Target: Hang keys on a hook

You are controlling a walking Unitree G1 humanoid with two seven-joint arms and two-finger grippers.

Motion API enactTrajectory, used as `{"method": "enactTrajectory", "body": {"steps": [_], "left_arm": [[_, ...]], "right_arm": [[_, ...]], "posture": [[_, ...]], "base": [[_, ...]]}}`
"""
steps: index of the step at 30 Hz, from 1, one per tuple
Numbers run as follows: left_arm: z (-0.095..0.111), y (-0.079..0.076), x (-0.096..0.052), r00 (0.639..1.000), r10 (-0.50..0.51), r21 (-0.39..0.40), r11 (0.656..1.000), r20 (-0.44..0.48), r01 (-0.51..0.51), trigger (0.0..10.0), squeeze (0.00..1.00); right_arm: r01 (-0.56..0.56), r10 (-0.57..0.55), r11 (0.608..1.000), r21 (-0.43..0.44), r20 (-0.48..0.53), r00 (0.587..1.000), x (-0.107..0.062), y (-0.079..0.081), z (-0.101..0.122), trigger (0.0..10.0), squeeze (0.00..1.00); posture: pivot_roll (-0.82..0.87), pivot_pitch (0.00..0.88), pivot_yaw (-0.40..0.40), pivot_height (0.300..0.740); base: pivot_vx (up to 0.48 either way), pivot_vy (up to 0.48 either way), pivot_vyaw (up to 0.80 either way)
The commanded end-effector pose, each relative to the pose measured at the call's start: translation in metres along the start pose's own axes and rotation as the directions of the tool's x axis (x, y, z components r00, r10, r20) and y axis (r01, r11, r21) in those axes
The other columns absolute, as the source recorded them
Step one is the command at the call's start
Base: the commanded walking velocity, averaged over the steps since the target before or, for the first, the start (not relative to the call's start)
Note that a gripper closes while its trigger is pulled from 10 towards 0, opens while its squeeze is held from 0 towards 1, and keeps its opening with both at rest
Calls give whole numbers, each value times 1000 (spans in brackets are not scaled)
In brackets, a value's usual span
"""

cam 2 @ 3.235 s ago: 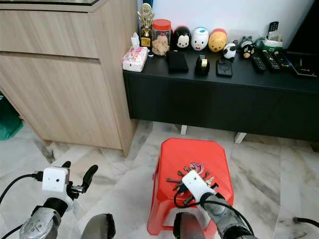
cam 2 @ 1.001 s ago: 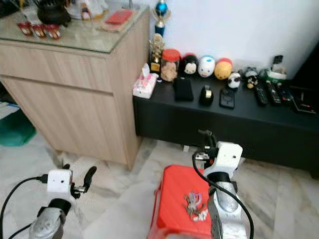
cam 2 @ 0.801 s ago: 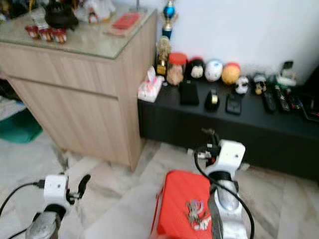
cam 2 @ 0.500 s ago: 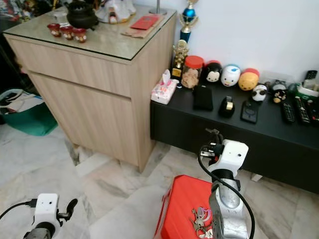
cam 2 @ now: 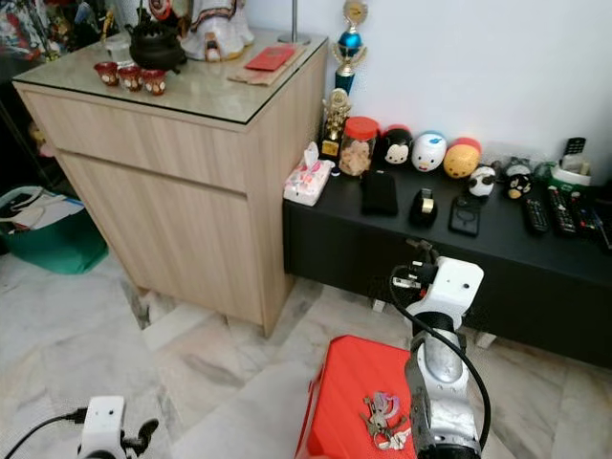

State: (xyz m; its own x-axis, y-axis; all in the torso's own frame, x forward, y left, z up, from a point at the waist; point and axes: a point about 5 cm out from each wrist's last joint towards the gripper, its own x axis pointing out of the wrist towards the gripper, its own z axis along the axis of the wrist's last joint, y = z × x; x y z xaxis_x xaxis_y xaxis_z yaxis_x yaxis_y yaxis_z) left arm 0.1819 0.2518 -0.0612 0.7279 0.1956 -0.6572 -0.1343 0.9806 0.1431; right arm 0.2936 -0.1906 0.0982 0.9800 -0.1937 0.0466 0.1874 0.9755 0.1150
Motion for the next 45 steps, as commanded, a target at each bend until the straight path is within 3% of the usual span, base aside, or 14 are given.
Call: {"method": "enactTrajectory", "body": {"steps": [1,7,9,14,18,28,31,37,45], "left_arm": [[-10,2,-2,999,25,-18,999,-41,-26,10000,0],[-18,-2,-4,997,26,-36,999,-71,-29,10000,0],[-19,-7,-4,997,12,-41,999,-73,-15,10000,0],[-23,-15,-5,996,-25,-32,999,-87,22,10000,0],[-24,-18,-5,995,-45,-13,999,-90,44,10000,0],[-24,-12,-4,994,5,-82,997,-112,-14,10000,0],[-25,-11,-4,992,26,-116,992,-123,-40,10000,0],[-26,-10,-5,991,23,-107,994,-131,-37,10000,0],[-34,9,-9,984,43,-87,994,-171,-58,10000,0]], "right_arm": [[-10,10,1000,-12,19,1000,2,-2,3,10000,0],[-82,82,996,-42,12,997,7,-1,4,10000,0],[-22,22,999,24,3,1000,12,-13,5,10000,0],[56,-56,996,69,-1,998,18,-27,8,10000,0],[43,-44,998,51,19,999,21,-28,14,10000,0],[3,-3,1000,14,28,1000,25,-5,14,10000,0],[3,-3,999,37,13,1000,22,0,12,10000,0],[1,1,999,47,-25,1000,14,7,-1,10000,0],[-15,18,998,66,-40,999,10,17,-6,10000,0]], "posture": [[-81,0,-17,740],[-70,0,-21,740],[-70,0,-10,740],[-93,0,20,740],[-91,0,17,740],[-128,0,-37,740],[-116,0,-42,740],[-92,0,-37,740],[-76,0,-22,740]], "base": [[-281,0,0],[-287,0,0],[-287,0,0],[-286,0,0],[-288,0,0],[-285,0,0],[-290,0,0],[-284,0,0],[-283,0,0]]}}
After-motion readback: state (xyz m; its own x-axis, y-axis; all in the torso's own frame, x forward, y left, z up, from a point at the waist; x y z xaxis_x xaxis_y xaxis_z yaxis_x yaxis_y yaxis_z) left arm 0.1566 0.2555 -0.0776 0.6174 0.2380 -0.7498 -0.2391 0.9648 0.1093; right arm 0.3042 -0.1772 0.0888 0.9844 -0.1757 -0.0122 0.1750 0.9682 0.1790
